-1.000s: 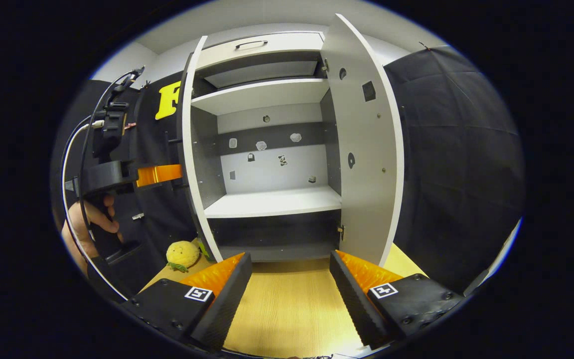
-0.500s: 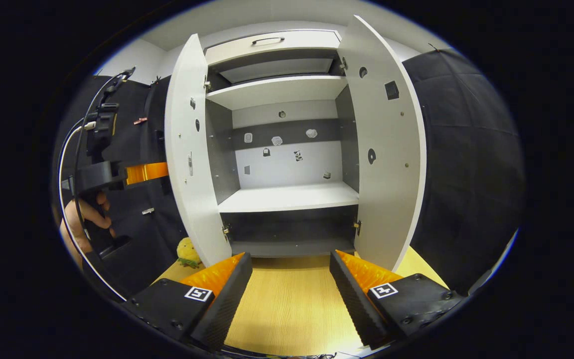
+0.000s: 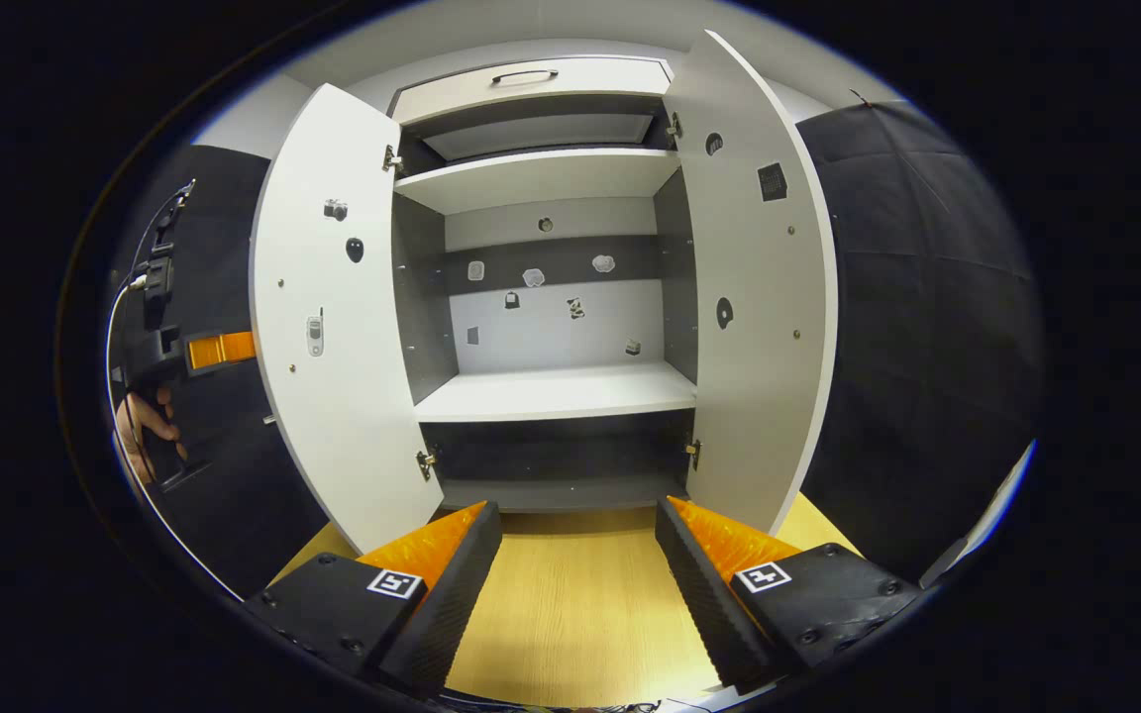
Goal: Open the right door of the double-door shoe cabinet with the right hand, and open the left door with the left hand.
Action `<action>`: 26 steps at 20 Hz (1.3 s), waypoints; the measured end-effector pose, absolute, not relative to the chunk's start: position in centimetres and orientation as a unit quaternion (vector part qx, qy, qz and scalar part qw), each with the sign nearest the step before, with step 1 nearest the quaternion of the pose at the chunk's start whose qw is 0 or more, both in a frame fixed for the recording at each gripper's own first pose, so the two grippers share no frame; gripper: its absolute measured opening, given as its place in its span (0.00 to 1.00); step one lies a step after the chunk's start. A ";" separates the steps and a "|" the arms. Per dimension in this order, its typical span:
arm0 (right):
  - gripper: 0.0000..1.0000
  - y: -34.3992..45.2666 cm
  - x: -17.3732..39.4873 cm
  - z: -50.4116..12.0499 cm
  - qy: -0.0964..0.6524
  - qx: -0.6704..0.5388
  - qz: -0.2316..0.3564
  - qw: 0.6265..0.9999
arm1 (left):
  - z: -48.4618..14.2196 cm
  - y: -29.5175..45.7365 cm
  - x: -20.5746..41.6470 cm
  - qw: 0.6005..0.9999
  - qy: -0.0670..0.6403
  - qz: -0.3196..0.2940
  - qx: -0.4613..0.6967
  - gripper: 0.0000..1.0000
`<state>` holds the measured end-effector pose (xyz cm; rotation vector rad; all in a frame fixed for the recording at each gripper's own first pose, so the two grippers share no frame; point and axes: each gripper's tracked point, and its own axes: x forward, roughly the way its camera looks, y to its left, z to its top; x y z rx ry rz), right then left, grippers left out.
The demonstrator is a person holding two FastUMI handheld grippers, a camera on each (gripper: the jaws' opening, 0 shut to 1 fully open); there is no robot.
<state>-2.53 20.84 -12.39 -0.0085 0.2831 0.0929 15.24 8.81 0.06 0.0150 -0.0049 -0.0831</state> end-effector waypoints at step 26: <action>0.98 5.9 1.5 -2.1 0.041 0.008 0.099 0.994 | -0.4 -5.2 3.7 0.996 -0.012 0.088 -0.006 0.72</action>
